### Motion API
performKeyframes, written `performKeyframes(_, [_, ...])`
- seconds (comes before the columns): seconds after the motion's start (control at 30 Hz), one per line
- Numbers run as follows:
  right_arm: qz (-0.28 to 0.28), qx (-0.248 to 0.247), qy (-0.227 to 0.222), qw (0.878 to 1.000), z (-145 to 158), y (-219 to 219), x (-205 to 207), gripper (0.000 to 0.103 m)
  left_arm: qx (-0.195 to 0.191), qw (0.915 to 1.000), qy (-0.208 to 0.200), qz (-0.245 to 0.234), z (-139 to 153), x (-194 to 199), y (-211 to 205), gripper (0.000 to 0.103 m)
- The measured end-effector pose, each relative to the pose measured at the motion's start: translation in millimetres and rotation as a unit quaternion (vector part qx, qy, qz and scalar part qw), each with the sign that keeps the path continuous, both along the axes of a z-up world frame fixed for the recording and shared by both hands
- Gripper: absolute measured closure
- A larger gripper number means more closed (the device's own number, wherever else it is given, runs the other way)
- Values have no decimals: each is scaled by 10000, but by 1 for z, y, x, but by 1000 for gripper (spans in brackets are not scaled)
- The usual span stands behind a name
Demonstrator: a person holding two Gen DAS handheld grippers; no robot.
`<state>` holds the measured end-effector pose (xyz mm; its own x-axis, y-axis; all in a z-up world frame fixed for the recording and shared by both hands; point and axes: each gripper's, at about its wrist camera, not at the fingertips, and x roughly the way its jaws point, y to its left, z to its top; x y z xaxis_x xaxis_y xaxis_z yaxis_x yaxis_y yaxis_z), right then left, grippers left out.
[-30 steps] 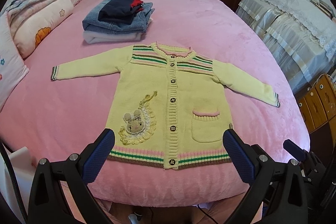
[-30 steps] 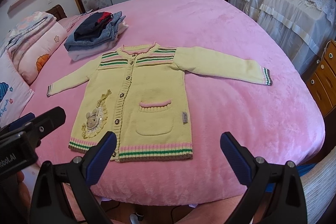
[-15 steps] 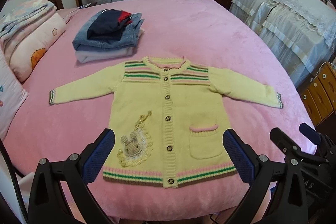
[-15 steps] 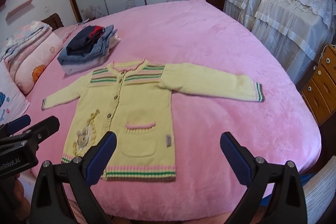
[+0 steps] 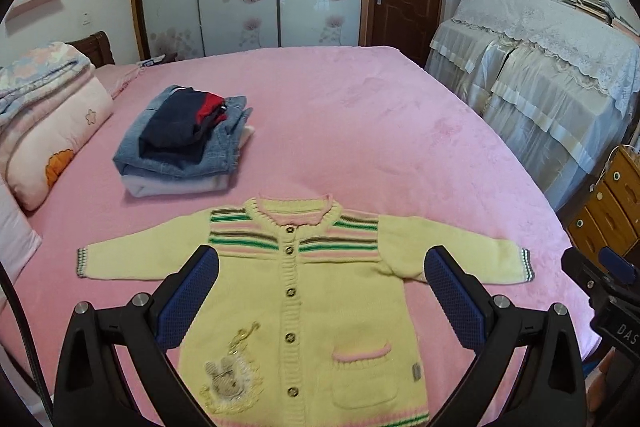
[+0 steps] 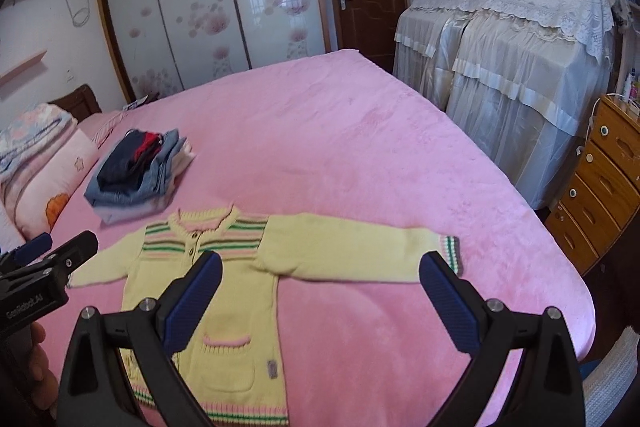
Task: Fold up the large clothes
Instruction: 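Move the right tool to the striped cuff of a cardigan sleeve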
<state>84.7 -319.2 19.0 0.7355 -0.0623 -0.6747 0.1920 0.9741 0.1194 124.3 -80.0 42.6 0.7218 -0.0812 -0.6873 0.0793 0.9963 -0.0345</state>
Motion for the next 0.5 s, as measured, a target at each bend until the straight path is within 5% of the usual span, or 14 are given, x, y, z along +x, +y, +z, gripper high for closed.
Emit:
performKeyframes(0.27, [-646,-116,154,9977,-23,-62,31,4,280,9994,-183,-115,-28,57,-40,1])
performKeyframes(0.5, [-1102,689,799,9883,-85,-137,55,8,433,9987,80,-263,-75,110,-71,1])
